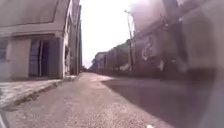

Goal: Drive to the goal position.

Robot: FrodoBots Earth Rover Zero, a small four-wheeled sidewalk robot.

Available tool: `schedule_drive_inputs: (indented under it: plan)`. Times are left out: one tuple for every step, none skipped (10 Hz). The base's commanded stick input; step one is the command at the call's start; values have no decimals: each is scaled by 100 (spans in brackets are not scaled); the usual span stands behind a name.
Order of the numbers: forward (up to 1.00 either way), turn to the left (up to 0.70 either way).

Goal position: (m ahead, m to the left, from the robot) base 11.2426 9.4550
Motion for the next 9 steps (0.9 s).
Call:
schedule_drive_inputs:
  plan:
    - [45, 0]
    - [45, 0]
    - [45, 0]
    - [45, 0]
    - [45, 0]
    - [45, 0]
    - [45, 0]
    - [45, 0]
    - [45, 0]
